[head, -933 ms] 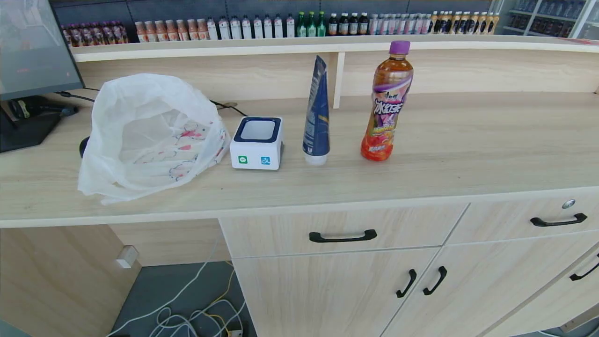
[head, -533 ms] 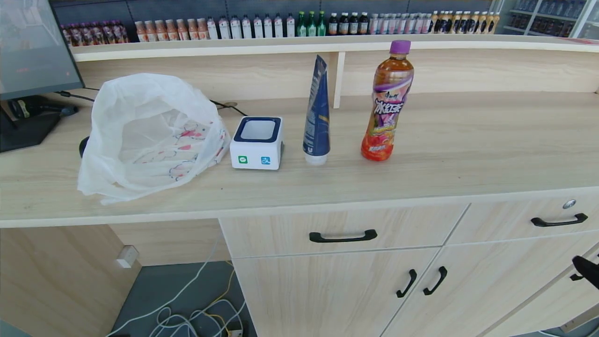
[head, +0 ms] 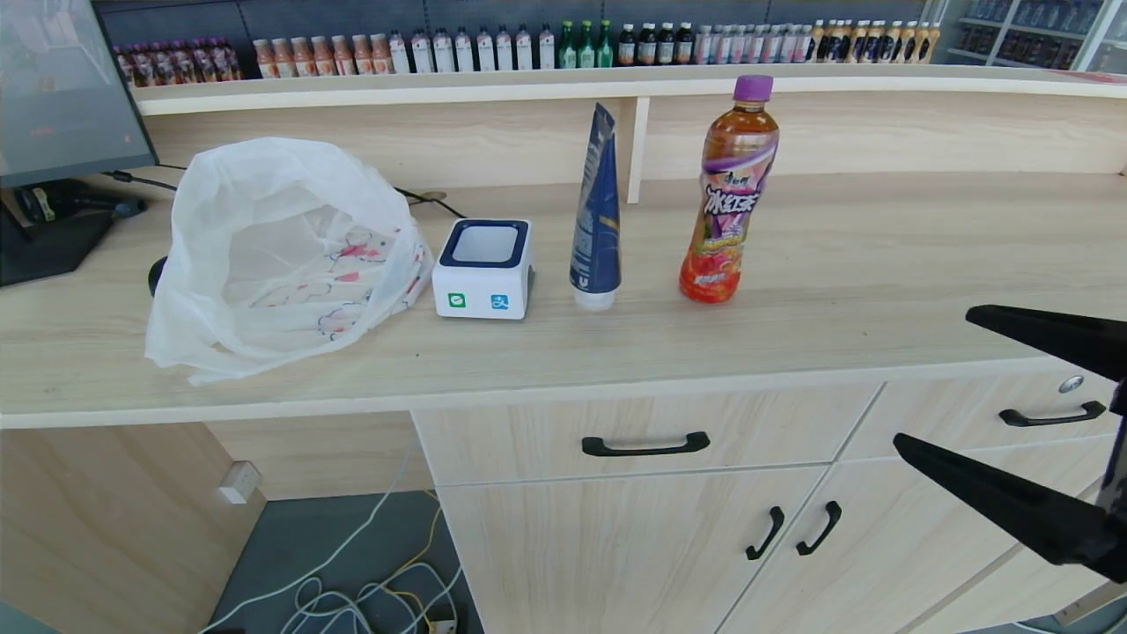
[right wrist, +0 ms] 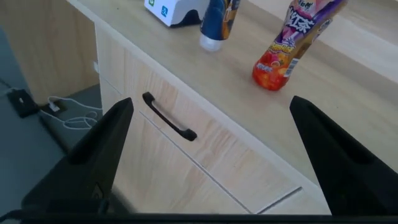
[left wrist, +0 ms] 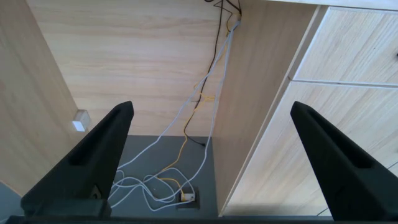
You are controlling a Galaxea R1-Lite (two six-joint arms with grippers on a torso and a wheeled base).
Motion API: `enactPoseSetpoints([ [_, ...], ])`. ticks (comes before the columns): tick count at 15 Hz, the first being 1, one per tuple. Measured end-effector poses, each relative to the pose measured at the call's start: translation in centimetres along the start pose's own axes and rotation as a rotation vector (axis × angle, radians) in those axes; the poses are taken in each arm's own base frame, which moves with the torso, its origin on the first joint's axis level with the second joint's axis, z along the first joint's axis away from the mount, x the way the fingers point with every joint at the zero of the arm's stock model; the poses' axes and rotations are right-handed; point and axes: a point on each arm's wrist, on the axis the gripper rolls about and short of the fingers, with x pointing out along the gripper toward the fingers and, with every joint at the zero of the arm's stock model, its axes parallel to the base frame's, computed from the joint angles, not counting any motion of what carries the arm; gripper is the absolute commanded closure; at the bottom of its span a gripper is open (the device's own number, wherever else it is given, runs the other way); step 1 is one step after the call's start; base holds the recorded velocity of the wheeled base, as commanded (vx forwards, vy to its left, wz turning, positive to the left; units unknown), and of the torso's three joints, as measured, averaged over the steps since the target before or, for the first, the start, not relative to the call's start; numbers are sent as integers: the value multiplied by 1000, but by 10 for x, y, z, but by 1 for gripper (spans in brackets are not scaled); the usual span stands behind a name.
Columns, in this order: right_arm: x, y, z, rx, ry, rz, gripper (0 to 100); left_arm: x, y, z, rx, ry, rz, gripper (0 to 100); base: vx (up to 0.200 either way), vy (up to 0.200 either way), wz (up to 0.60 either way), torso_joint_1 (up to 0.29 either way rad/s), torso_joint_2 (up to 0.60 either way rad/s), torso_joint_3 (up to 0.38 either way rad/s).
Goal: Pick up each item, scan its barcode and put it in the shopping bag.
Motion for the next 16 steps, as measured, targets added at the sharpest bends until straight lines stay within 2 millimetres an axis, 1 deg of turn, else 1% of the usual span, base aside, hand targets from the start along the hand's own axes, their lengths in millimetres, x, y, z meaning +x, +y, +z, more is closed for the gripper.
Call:
enactPoseSetpoints([
  [2, 25, 9, 6, 98, -17, -21, 0, 0, 0, 0, 0, 0, 0, 0, 0, 0, 0, 0, 0, 0],
  [4, 48, 25, 14, 211, -11, -34, 0, 0, 0, 0, 0, 0, -1, 0, 0, 0, 0, 0, 0, 0],
  [7, 76, 49, 28, 284, -22, -70, 0, 0, 0, 0, 0, 0, -1, 0, 0, 0, 0, 0, 0, 0],
  [10, 93, 57, 31, 287, -11, -99, 0, 0, 0, 0, 0, 0, 0, 0, 0, 0, 0, 0, 0, 0],
  [12, 102, 57, 32, 286, 10, -176, 0, 0, 0, 0, 0, 0, 0, 0, 0, 0, 0, 0, 0, 0],
  [16, 116, 60, 31, 237, 18, -245, 0, 0, 0, 0, 0, 0, 0, 0, 0, 0, 0, 0, 0, 0],
])
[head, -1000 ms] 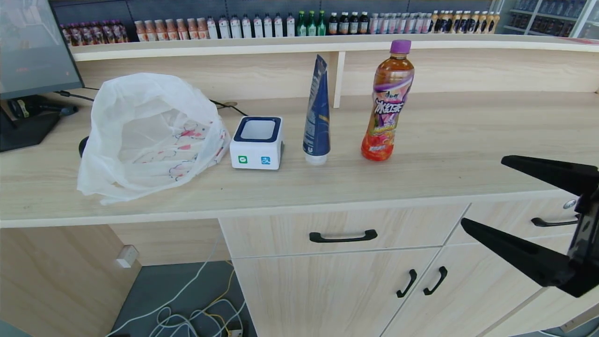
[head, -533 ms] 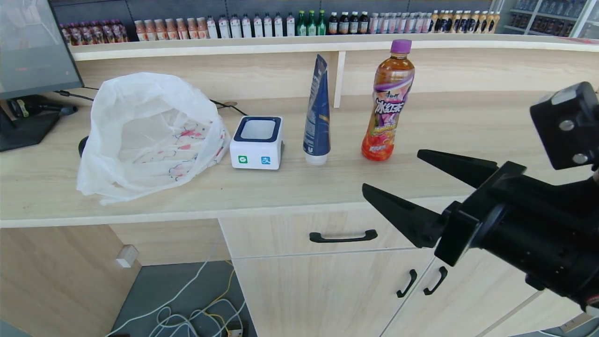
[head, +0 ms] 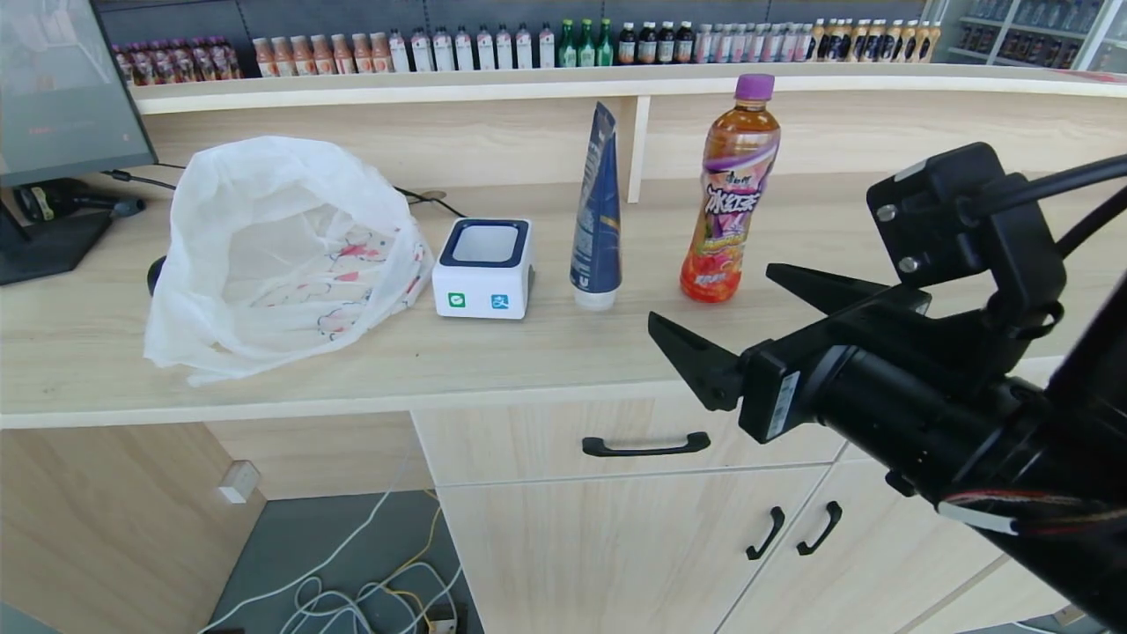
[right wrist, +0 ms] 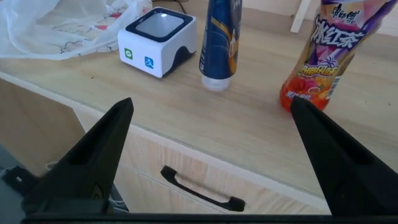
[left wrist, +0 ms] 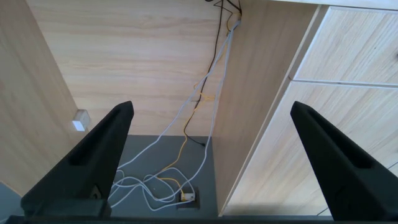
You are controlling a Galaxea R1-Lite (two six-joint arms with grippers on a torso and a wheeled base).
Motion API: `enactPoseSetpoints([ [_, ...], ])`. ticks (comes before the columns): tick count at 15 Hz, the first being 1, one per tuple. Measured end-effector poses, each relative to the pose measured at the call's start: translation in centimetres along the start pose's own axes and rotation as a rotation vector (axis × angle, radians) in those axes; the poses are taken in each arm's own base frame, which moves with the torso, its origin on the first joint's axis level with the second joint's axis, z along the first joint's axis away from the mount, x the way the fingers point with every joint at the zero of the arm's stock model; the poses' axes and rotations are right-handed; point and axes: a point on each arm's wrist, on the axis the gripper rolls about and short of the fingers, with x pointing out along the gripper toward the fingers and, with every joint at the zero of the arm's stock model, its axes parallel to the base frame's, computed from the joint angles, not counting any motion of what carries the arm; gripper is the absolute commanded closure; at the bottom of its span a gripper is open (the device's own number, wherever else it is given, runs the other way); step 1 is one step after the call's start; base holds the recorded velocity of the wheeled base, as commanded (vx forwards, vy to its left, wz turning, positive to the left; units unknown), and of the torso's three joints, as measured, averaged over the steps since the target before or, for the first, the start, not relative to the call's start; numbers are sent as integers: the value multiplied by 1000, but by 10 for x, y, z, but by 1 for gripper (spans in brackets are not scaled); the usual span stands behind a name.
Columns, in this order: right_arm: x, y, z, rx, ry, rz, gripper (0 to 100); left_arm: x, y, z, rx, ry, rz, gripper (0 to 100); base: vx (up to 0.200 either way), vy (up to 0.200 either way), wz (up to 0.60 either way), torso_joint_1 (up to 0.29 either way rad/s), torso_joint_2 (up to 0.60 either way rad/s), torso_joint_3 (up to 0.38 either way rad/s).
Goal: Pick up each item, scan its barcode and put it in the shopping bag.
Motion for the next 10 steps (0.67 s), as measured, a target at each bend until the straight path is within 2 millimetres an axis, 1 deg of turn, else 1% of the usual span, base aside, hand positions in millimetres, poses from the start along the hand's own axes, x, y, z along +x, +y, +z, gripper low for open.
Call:
enactPoseSetpoints([
  [2, 6, 4, 2, -8, -33, -40, 0, 0, 0, 0, 0, 0, 0, 0, 0, 0, 0, 0, 0, 0],
  [4, 12, 14, 5, -13, -40, -98, 0, 0, 0, 0, 0, 0, 0, 0, 0, 0, 0, 0, 0, 0],
  [8, 34, 34, 12, 4, -56, -134, 0, 0, 0, 0, 0, 0, 0, 0, 0, 0, 0, 0, 0, 0],
  [10, 47, 42, 11, 7, -58, -143, 0, 0, 0, 0, 0, 0, 0, 0, 0, 0, 0, 0, 0, 0],
])
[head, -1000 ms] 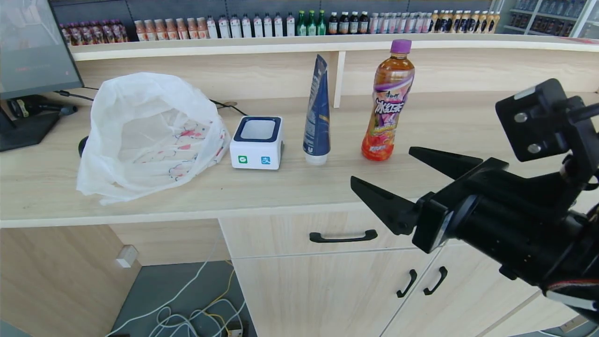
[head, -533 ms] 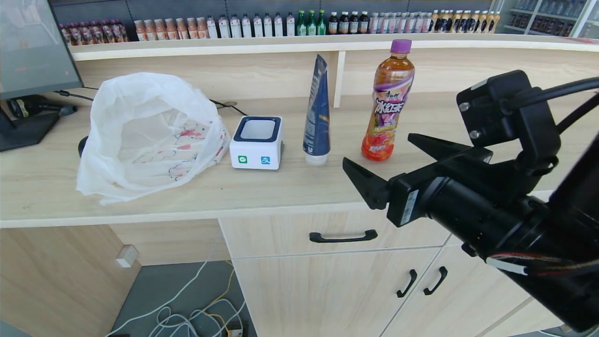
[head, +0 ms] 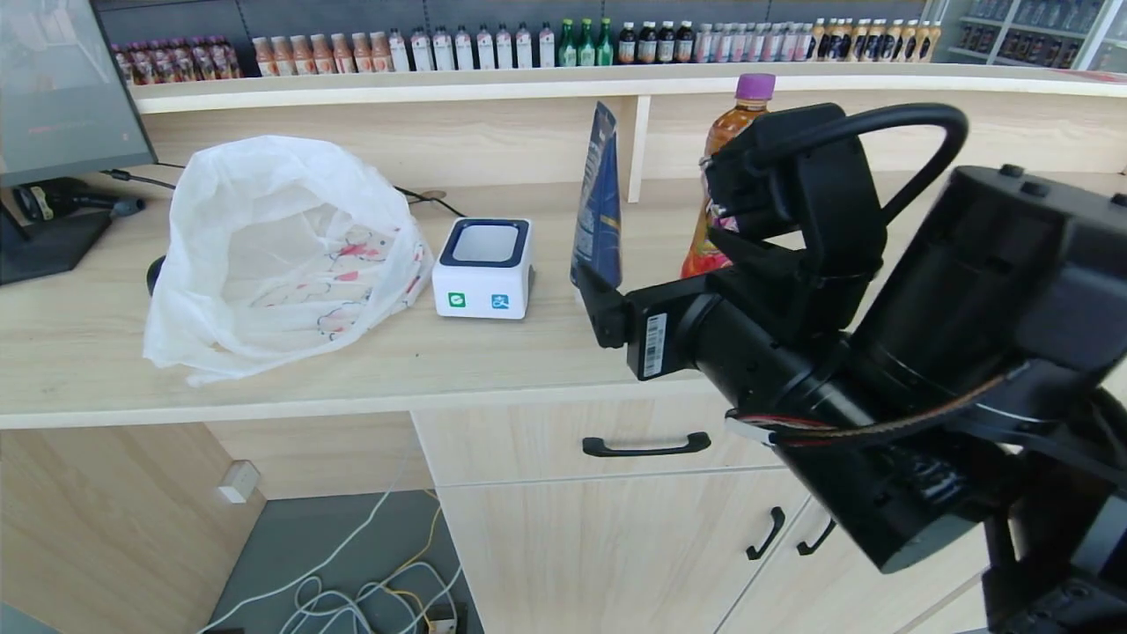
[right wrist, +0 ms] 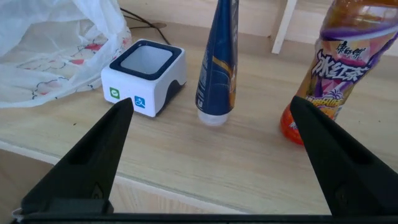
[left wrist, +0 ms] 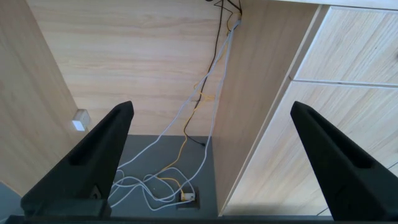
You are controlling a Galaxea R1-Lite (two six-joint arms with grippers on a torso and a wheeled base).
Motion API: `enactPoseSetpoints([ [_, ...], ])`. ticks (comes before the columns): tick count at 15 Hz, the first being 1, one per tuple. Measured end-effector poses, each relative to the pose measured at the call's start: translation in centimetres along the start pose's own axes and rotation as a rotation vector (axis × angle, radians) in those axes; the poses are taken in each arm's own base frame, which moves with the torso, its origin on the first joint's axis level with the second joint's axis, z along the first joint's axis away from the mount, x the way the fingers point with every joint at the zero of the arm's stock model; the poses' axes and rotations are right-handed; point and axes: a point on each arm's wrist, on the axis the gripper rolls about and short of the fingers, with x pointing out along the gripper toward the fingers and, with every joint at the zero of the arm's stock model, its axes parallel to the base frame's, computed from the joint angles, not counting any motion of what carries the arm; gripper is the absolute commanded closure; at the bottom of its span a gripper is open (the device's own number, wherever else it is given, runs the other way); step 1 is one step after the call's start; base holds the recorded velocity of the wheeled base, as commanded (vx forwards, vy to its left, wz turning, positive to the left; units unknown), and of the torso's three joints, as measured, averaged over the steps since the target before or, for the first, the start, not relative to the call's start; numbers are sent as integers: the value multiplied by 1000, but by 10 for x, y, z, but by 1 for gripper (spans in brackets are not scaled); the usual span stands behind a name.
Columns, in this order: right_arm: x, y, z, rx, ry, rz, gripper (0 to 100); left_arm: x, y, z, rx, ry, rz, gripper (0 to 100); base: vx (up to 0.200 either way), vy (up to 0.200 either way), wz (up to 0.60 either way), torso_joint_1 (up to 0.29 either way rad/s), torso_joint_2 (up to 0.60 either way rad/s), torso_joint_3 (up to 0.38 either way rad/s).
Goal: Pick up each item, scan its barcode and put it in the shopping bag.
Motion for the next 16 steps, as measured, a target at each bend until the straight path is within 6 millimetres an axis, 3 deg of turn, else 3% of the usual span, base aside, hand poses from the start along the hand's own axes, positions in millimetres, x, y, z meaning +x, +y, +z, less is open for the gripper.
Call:
enactPoseSetpoints([
  [6, 22, 15, -10, 12, -8, -9, 0, 0, 0, 0, 0, 0, 0, 0, 0, 0, 0, 0, 0, 0],
  [11, 57, 23, -11, 82, -77, -51, 0, 0, 0, 0, 0, 0, 0, 0, 0, 0, 0, 0, 0, 0],
  [16, 86, 17, -15, 86, -102, -82, 0, 0, 0, 0, 0, 0, 0, 0, 0, 0, 0, 0, 0, 0],
])
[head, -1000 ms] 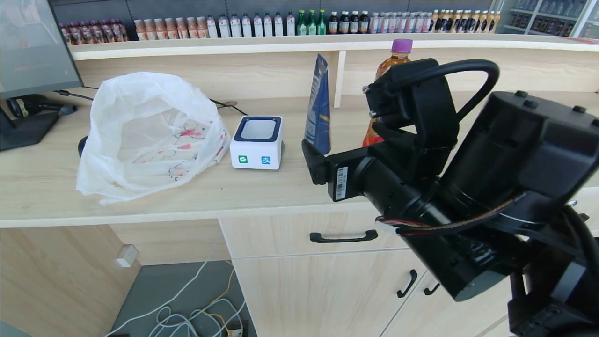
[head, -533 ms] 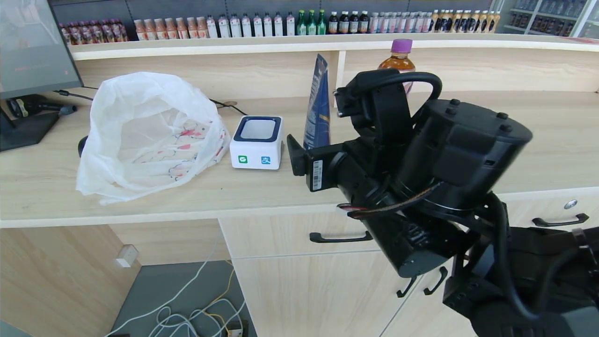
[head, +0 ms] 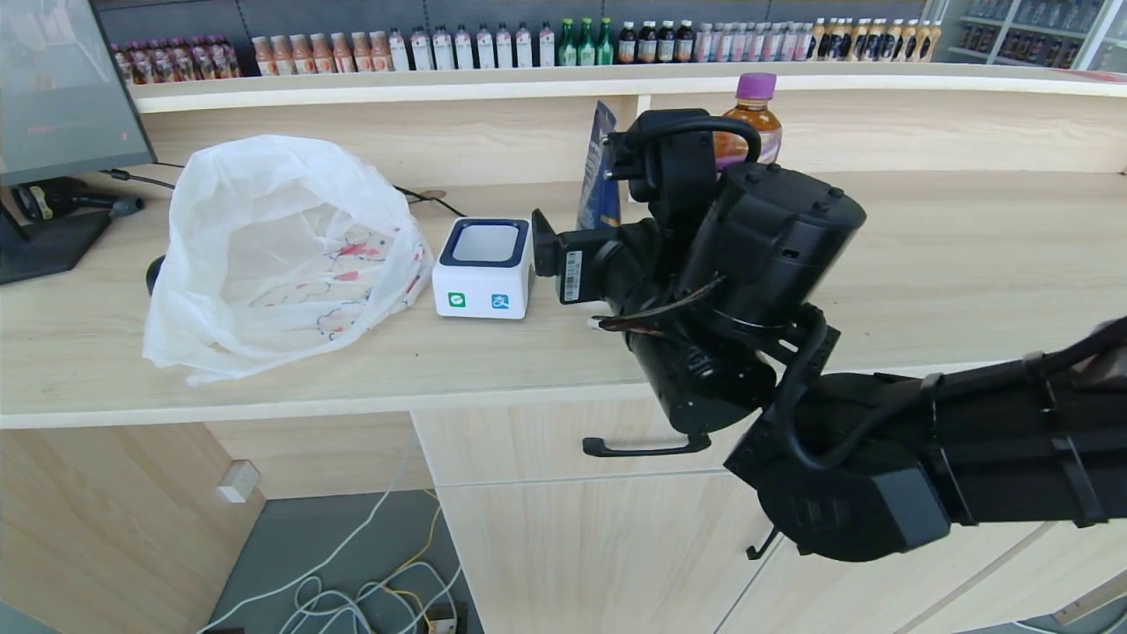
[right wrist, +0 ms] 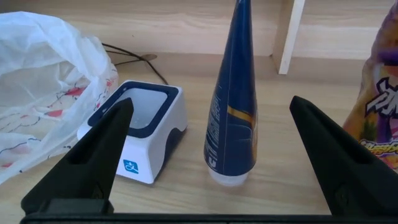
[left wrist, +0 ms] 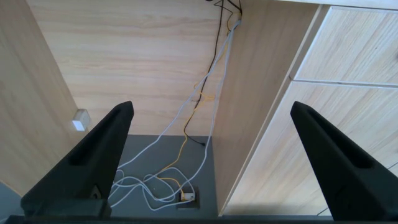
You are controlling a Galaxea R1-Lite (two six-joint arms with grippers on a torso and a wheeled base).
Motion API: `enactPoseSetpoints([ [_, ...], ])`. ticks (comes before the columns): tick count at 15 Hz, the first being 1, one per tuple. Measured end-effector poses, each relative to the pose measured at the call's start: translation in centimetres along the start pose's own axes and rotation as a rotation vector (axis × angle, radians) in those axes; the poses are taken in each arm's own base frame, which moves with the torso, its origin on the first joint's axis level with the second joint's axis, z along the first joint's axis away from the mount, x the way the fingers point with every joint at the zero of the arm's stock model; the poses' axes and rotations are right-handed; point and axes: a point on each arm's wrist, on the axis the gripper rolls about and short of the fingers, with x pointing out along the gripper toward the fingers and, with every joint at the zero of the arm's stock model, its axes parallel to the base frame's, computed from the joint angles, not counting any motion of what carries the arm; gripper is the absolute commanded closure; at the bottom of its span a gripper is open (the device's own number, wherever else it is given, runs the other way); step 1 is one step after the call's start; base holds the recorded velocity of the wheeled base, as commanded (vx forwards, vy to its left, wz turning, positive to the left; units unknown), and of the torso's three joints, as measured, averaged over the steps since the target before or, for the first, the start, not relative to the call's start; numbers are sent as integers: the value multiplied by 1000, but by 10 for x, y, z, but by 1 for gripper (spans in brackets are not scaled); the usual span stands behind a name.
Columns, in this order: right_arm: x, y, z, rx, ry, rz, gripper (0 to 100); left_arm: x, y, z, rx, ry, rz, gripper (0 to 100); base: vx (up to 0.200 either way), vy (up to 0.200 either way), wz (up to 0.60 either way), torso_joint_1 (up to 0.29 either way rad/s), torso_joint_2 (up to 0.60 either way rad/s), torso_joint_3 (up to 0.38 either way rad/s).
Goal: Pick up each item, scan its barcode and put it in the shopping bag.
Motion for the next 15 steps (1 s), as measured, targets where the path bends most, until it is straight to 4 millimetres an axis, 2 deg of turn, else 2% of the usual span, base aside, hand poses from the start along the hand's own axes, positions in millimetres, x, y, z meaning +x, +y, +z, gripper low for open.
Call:
enactPoseSetpoints([
  [5, 17, 1, 0, -7, -7, 23, 0, 0, 0, 0, 0, 0, 0, 0, 0, 0, 0, 0, 0, 0],
  [9, 35, -10, 0, -22, 2, -16, 0, 0, 0, 0, 0, 0, 0, 0, 0, 0, 0, 0, 0, 0],
  [15, 51, -19, -8, -36, 16, -30, 0, 0, 0, 0, 0, 0, 0, 0, 0, 0, 0, 0, 0, 0],
])
